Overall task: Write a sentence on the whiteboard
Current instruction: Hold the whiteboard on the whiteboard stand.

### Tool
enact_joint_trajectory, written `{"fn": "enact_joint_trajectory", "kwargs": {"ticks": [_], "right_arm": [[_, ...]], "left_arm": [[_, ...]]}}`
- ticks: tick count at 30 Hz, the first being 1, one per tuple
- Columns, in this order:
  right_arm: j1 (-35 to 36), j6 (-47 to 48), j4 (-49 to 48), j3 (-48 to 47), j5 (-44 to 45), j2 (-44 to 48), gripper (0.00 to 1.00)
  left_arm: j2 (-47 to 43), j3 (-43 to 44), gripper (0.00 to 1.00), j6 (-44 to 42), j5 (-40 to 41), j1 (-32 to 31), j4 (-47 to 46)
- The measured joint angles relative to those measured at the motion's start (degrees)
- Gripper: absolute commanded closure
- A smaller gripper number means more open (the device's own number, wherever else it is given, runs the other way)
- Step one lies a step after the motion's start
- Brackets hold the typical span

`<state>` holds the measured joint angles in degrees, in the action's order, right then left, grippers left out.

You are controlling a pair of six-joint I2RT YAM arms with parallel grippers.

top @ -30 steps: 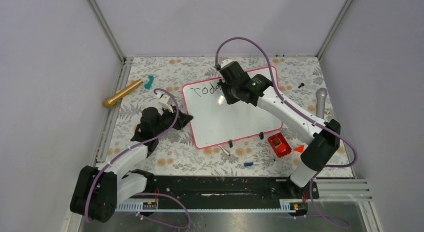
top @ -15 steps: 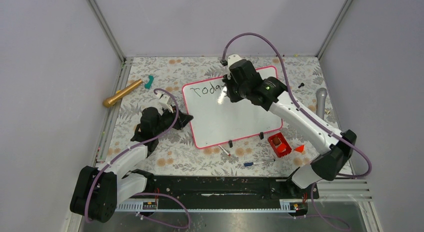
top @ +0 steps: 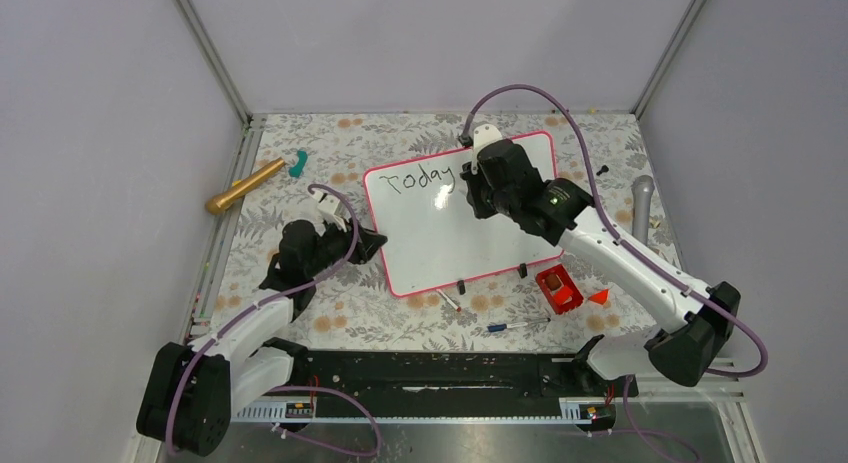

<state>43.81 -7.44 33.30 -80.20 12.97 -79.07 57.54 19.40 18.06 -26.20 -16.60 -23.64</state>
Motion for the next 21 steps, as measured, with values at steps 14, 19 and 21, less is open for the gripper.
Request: {"fn": "enact_joint_trajectory", "kwargs": {"ticks": [14,19,21], "right_arm": [[0.0,0.02,-3.54,4.7,1.03,5.09,1.0],[0.0,0.02,-4.52,5.53,1.05,6.08,1.0],[0.0,0.02,-4.85,5.77,1.07,6.38,1.0]], "left_arm": [[-4.79,-2.97,0.37,-0.48,1.16,-0.26,1.16],[-5.05,-3.48,0.35,-0.46,1.46,-0.7,1.03],[-4.37,-3.61,0.34,-0.31,1.46,-0.74,0.5]]}}
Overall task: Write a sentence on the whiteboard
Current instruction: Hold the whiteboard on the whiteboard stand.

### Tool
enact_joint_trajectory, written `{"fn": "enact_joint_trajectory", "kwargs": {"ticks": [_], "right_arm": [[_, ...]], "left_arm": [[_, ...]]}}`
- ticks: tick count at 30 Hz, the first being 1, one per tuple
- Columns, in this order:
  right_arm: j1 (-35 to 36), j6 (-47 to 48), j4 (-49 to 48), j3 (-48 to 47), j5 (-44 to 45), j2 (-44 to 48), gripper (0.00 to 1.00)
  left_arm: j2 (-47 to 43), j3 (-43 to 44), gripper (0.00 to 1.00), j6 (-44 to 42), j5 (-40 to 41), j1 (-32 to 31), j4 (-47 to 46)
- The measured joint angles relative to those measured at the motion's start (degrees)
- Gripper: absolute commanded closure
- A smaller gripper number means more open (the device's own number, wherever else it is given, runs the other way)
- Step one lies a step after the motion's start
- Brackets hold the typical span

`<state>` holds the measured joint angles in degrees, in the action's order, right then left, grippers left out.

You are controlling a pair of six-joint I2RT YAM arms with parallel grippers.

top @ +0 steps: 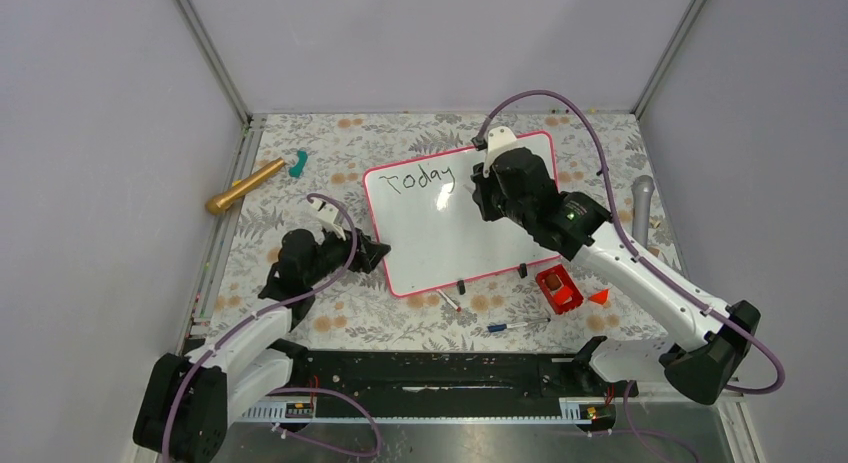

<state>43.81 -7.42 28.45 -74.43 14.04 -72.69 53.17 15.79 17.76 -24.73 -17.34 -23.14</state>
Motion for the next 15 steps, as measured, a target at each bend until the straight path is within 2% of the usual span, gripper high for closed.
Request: {"fn": "enact_joint_trajectory", "kwargs": {"ticks": [3,9,15], "right_arm": [[0.0,-0.02,-1.51,1.16,0.09,0.98,1.0],[0.0,-0.09,-3.87,3.3,0.31,2.78,1.0],[0.0,-0.39,-5.09,3.67,2.1,2.78,1.0]], "left_arm": [[1.4,-0.42,0.35,0.15,-0.02,-0.02,-1.03],[3.63,-0.42,0.44,0.5,-0.07,-0.07,-2.01],[4.24,-0.42,0.47,0.72,-0.07,-0.07,-2.27]]}}
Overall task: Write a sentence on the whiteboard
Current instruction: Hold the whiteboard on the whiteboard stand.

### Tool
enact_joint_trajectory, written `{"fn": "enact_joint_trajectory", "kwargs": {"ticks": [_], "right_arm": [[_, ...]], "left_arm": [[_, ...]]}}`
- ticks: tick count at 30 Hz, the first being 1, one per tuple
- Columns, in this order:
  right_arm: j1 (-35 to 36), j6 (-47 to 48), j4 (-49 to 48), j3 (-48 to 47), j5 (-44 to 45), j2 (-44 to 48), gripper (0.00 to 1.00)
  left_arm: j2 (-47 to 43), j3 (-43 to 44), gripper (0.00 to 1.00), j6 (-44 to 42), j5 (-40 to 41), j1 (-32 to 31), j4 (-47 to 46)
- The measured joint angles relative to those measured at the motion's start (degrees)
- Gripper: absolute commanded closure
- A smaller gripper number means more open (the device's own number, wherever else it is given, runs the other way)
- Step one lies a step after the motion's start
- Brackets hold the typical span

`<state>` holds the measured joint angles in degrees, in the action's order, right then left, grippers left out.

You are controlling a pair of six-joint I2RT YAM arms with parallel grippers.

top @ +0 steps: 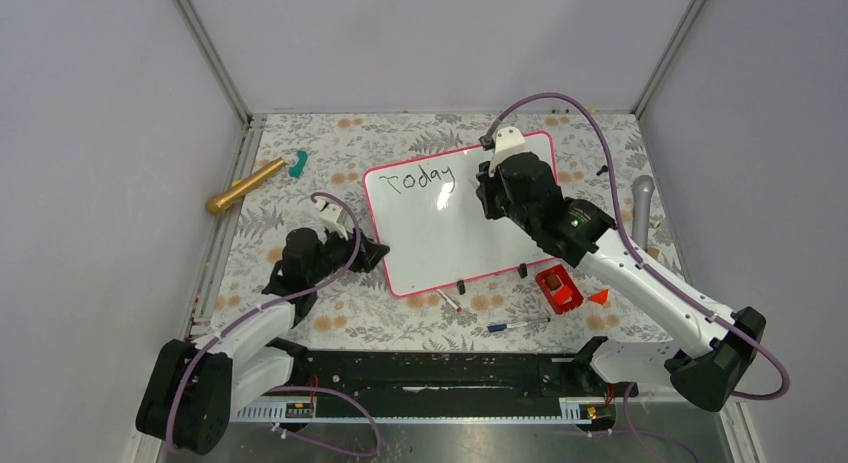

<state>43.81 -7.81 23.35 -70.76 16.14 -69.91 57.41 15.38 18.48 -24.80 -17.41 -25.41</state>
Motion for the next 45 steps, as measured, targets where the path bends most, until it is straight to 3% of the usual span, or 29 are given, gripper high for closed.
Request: {"fn": "enact_joint_trajectory", "kwargs": {"ticks": [8,12,26,38,45], "right_arm": [[-0.81,0.98,1.42,-1.22,2.73,-0.87,1.0],[-1.92,1.75,3.72,-6.56,2.14,-3.74,1.0],[-3.48,2.05,6.25,-11.58,-0.92,-6.78,1.0],[-4.46,2.05,7.28,-13.27,-3.19,-9.79,1.0],[-4.48,2.03,7.82,-16.68,-4.28,-14.21,1.0]], "left_arm": [[1.36,0.02,0.48,0.0,-0.04,-0.04,-0.04],[2.25,0.04,0.56,0.15,-0.55,-0.04,-0.48],[6.38,2.6,0.51,0.44,-3.21,-0.2,-4.42],[7.26,4.11,0.86,2.29,-4.48,-0.28,-3.67],[7.26,4.42,0.94,2.49,-4.5,-0.28,-2.51]]}}
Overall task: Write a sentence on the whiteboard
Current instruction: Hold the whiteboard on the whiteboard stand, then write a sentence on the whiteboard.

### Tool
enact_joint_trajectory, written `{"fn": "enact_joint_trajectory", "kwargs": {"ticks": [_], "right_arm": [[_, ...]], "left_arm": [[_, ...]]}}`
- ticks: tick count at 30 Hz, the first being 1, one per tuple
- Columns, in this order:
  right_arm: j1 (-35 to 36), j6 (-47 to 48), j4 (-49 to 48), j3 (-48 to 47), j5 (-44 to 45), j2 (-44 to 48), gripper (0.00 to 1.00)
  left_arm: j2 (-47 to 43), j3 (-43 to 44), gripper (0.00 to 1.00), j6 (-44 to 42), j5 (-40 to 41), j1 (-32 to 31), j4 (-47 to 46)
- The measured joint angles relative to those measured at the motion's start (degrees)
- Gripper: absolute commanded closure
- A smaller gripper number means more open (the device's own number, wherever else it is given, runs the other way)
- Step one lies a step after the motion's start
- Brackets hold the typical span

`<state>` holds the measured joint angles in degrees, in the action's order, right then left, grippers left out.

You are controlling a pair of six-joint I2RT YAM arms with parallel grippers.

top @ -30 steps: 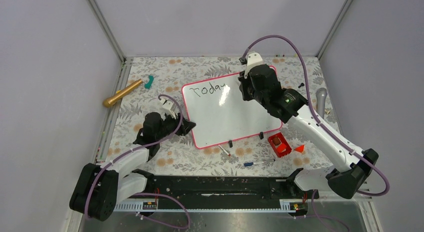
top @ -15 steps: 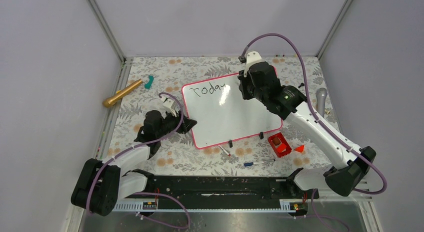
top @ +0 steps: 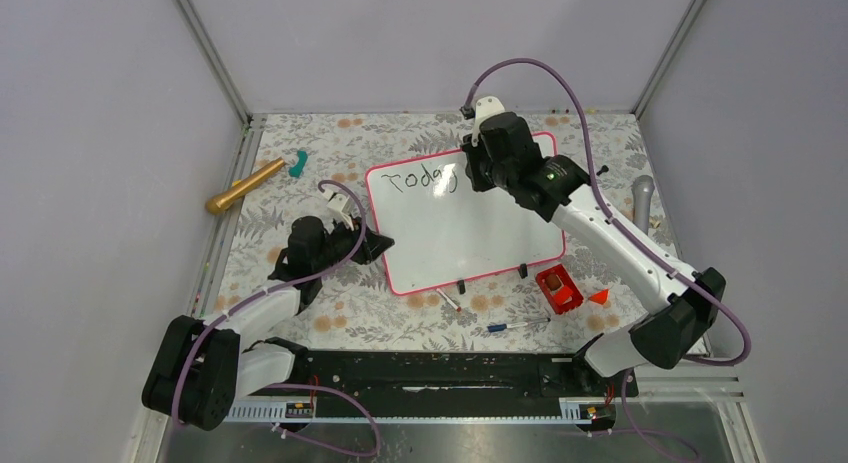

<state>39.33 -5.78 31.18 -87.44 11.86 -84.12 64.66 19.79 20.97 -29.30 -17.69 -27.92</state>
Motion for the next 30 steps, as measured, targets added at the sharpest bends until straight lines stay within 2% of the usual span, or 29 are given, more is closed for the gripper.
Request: {"fn": "enact_joint_trajectory", "kwargs": {"ticks": [9,30], "right_arm": [[-0.02,0.02,0.28,-3.61,0.0,-3.43,1.0],[-0.02,0.2,1.4,-4.52,1.14,-6.84,1.0]], "left_arm": [[0.09,0.85,0.95,0.0,0.04,0.0,1.81],[0.09,0.87,0.95,0.0,0.04,0.0,1.95]]}}
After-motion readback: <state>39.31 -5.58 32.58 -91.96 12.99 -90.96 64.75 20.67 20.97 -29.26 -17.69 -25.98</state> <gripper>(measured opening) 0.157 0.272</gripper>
